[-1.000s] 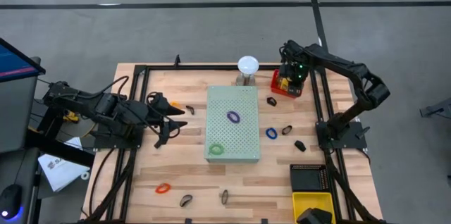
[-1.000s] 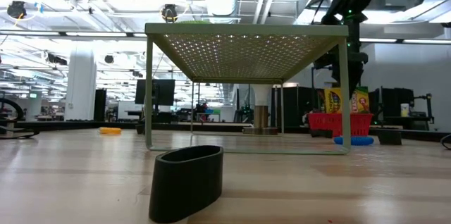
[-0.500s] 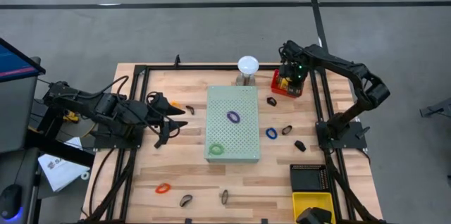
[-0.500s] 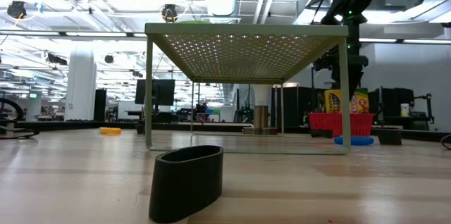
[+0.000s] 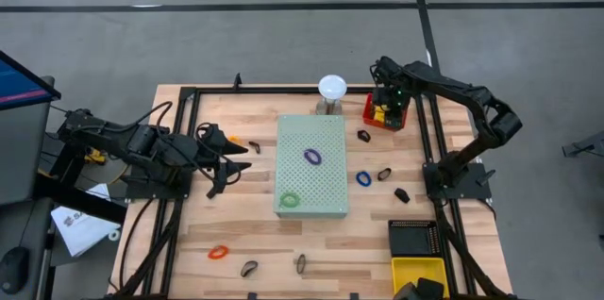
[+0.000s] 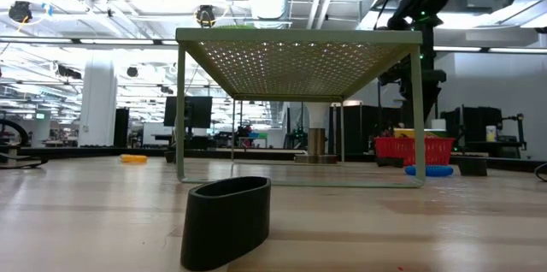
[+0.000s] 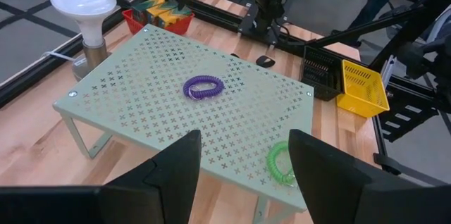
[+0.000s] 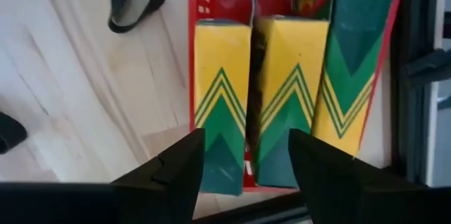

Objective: Pick & Place Office Desk Supplies
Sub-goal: Put the black rubberband into the black bin

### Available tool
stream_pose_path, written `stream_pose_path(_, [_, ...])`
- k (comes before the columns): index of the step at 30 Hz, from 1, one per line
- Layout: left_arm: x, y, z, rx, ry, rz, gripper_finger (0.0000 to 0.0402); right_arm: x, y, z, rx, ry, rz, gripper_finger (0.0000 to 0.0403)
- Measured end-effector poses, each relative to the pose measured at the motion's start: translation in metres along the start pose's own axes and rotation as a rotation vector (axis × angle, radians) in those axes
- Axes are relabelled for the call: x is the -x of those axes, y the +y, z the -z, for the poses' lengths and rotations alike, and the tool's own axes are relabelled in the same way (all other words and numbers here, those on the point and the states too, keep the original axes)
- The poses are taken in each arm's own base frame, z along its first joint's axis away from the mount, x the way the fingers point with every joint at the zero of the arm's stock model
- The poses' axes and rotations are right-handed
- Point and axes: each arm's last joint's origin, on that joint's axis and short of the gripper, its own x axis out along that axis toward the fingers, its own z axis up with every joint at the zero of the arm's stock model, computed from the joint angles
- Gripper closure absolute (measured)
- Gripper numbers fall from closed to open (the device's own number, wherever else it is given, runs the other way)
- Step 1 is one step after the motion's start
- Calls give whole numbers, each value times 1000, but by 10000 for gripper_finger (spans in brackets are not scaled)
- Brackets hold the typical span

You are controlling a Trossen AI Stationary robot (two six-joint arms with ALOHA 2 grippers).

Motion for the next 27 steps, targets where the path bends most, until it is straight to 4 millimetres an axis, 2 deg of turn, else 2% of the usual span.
stream_pose_path(7, [0, 0, 0, -10, 3, 1, 192, 12, -1, 0, -103, 32, 10, 198])
stream_pose_path(15, [0, -1, 5, -4, 85, 81, 192, 46, 7, 7, -328, -6, -35, 208])
stream_pose_path(21, [3, -6, 11, -2, 147, 141, 192, 74, 31, 21, -674, -50, -96, 219])
stream_pose_path(27, [9, -12, 19, -4, 205, 166, 192, 101, 77, 31, -985, -138, -210, 229])
